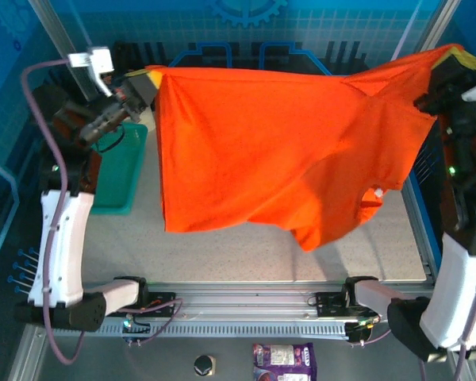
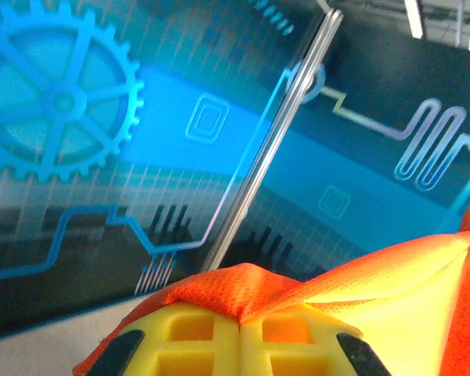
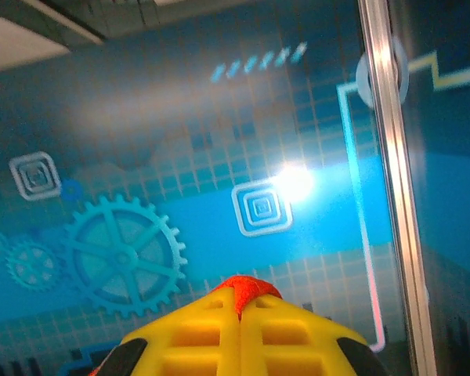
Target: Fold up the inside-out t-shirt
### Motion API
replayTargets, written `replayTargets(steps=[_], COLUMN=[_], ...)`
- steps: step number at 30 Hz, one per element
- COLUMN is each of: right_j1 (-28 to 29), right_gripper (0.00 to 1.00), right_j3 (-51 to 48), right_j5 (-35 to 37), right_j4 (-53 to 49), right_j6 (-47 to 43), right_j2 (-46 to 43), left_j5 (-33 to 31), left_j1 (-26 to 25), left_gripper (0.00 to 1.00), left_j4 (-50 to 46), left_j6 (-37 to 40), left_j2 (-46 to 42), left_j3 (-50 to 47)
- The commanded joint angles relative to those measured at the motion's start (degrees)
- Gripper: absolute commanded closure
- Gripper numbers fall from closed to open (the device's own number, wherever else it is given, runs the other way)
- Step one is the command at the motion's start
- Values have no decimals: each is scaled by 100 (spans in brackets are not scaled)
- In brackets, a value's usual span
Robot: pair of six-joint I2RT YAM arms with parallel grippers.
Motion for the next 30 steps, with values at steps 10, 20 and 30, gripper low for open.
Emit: replayTargets(steps=[10,20,30], right_j1=[-983,-1584,-1802], right_gripper=[100,100,100], right_j3=[-507,2247,-2738], right_j5=[-532,-1440,-2325], right_j4=[1084,807,1477], right_j6=[942,1890,2189], right_j2=[1795,3328,769], left_j5=[98,1027,1459], left_j1=[-432,-123,-71], left_gripper=[100,100,100], left_j4=[196,-154,-3], left_j6=[105,-1573,-513], left_j2=[2783,6193,4012], left_j3=[1391,7203,2271])
